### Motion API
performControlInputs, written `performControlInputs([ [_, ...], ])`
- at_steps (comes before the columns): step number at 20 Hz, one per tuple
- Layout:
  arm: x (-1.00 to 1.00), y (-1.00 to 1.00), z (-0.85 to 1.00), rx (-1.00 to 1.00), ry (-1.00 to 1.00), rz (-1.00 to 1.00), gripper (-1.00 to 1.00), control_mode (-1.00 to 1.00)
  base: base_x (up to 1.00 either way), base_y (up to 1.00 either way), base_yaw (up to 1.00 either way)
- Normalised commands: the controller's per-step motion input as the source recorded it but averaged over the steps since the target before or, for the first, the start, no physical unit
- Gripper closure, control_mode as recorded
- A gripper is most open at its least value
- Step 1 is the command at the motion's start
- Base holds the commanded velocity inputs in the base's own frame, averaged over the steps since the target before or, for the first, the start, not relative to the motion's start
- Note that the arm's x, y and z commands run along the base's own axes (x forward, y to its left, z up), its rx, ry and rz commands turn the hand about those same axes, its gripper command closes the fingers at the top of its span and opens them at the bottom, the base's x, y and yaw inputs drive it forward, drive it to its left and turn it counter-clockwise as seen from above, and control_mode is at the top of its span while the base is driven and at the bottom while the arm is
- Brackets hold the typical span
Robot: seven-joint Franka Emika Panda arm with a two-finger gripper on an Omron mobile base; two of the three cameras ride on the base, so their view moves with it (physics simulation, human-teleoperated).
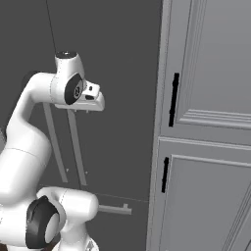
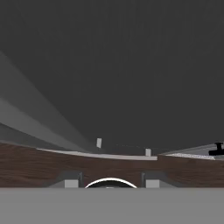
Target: Take the strawberry from the fridge and place it on top of the pancake, located on the dining counter.
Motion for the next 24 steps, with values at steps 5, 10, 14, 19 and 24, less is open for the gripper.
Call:
performControlInputs([
  [5, 0.00, 0.00, 0.00, 0.00, 0.00, 0.00, -1.00, 1.00, 0.00, 0.00, 0.00],
  [10, 0.00, 0.00, 0.00, 0.00, 0.00, 0.00, -1.00, 1.00, -0.71, 0.00, 0.00],
  [14, 0.00, 0.00, 0.00, 0.00, 0.00, 0.00, -1.00, 1.00, -0.64, 0.14, 0.00],
  [19, 0.00, 0.00, 0.00, 0.00, 0.00, 0.00, -1.00, 1.00, 0.00, 0.47, 0.00],
  [24, 0.00, 0.00, 0.00, 0.00, 0.00, 0.00, -1.00, 1.00, 0.00, 0.33, 0.00],
])
